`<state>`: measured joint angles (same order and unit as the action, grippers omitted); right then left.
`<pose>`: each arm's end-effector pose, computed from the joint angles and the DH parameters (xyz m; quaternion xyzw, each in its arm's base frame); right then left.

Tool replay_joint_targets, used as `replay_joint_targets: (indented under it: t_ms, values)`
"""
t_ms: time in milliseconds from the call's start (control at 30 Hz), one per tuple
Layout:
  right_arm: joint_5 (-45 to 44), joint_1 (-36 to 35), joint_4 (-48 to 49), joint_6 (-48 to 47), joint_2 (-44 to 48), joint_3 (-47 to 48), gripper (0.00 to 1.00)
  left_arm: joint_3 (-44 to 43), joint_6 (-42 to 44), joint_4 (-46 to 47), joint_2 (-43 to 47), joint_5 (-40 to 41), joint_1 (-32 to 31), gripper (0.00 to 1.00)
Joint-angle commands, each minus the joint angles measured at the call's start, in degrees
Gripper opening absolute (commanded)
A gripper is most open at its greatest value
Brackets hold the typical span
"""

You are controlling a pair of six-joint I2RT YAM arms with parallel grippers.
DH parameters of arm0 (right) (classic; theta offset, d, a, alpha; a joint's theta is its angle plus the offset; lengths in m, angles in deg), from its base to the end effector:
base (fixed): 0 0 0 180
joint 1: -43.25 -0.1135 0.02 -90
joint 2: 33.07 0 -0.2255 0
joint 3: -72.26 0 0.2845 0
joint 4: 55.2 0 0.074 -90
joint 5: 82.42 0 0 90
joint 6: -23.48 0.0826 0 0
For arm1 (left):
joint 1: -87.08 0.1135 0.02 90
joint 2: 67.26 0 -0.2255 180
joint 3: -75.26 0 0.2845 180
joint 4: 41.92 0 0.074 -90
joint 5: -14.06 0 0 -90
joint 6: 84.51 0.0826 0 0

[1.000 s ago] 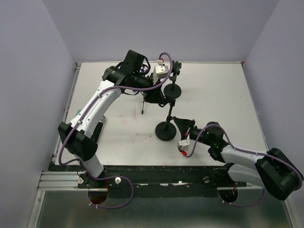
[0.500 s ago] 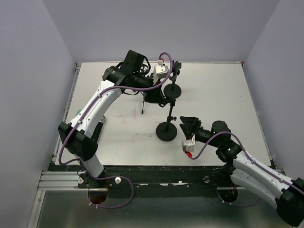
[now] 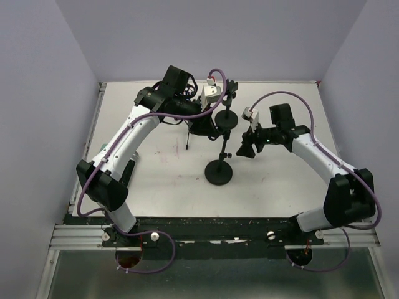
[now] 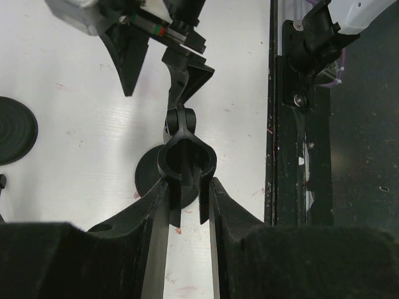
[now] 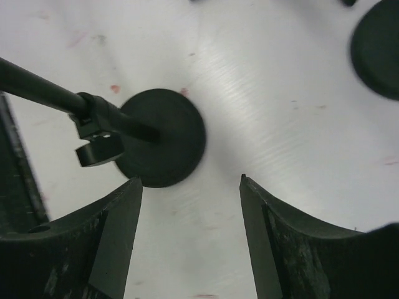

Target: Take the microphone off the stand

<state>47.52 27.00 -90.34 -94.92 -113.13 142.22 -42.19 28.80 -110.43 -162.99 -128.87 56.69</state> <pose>0.3287 0.1511 0.1882 -0.4504 0.7545 0.2762 0.3893 0.3044 -0.2549 0.3529 0.5223 0.6685 -0.4339 0.3034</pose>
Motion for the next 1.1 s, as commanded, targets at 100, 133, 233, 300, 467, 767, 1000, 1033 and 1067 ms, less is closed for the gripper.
replay_joint_targets:
  t_ms: [100, 133, 233, 300, 467, 767, 1000, 1033, 1067]
  values:
    - [22.5, 1.7, -12.2, 16.9, -11.4, 7.3, 0.72, 0.8, 0.6, 1.5, 1.0, -0.1, -0.2, 0.32]
    - [24.3, 1.9, -13.7, 17.2, -13.4, 8.0, 0.72, 0.9, 0.7, 1.3, 1.1, 0.0, -0.2, 0.32]
    - [29.3, 2.3, -21.5, 13.5, -19.5, 11.2, 0.72, 1.1, 1.0, 1.1, 1.4, 0.2, -0.2, 0.32]
    - [31.4, 2.5, -26.4, 9.8, -22.4, 13.1, 0.71, 1.3, 1.1, 1.1, 1.5, 0.4, -0.2, 0.32]
    - [35.0, 2.5, -25.0, 12.0, -24.5, 15.3, 0.67, 1.6, 1.4, 1.0, 1.8, 0.9, -0.1, 0.32]
    - [40.5, 2.5, -15.7, 22.0, -25.1, 13.2, 0.55, 1.7, 1.6, 1.0, 1.6, 0.8, -0.2, 0.32]
    - [40.6, 2.5, -14.2, 23.0, -24.9, 12.3, 0.38, 1.2, 1.5, 0.9, 1.0, 0.8, -0.2, 0.32]
    - [40.1, 2.5, -14.1, 23.0, -24.9, 12.4, 0.39, 1.2, 1.5, 1.0, 1.0, 0.7, -0.1, 0.32]
    - [39.6, 2.5, -14.2, 22.9, -24.8, 12.4, 0.42, 1.2, 1.5, 0.9, 0.9, 0.7, -0.1, 0.32]
